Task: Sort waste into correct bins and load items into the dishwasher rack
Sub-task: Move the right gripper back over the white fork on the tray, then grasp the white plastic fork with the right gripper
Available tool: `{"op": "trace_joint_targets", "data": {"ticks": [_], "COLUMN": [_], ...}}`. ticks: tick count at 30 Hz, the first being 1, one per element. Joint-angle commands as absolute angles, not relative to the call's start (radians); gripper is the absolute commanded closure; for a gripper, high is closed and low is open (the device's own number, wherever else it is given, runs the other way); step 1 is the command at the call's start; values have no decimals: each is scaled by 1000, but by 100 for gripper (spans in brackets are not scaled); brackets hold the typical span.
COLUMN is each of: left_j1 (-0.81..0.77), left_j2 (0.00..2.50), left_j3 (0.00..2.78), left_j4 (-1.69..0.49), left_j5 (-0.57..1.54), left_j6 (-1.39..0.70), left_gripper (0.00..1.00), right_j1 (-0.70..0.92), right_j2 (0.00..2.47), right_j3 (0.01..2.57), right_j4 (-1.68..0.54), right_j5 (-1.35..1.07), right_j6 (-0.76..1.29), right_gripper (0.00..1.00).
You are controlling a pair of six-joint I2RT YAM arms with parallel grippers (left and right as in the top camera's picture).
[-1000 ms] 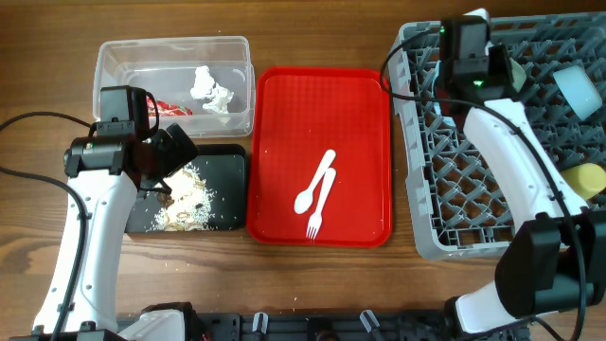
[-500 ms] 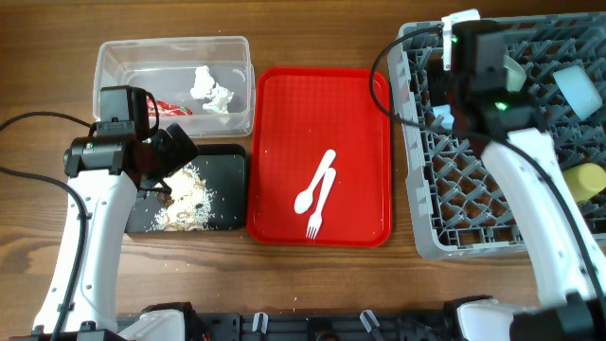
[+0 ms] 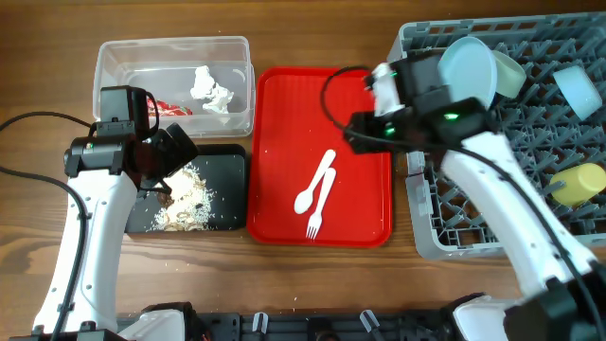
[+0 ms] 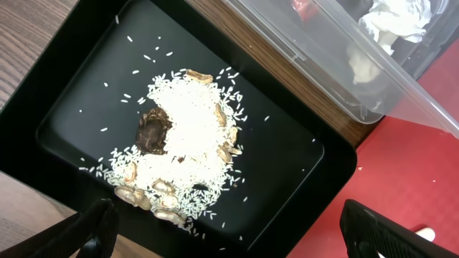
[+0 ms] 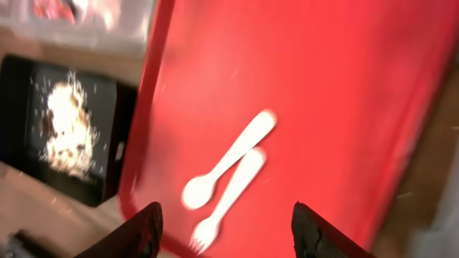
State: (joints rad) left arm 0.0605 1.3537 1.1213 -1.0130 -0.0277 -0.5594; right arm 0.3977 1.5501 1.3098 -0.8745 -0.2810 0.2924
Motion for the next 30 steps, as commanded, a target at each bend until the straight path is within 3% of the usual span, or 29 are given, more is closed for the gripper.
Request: {"op": "trace_joint_targets", "data": {"ticks": [1,10,28,30], "left_j1": [65,65,65,65], "left_j2": [1341,1341,1341,1341], "left_j3": [1126,1126,1126,1126], "left_j4": [-1010,-1010,-1010,-1010], "left_j5": [-19,-19,-19,-19], "left_j6": [-566,-566,-566,-566], "left_gripper": [0,0,0,0], "right_j1": [486,648,763,763], "right_j2": [1651,1807,1926,1938], "right_j3": [1264,1172,1163,1163], "right_j4": [-877,-873,-857,-858], "right_j5": [-304,-242,-154,-157], "right_j6": [502,781,823,823], "right_gripper": [41,41,43,48]}}
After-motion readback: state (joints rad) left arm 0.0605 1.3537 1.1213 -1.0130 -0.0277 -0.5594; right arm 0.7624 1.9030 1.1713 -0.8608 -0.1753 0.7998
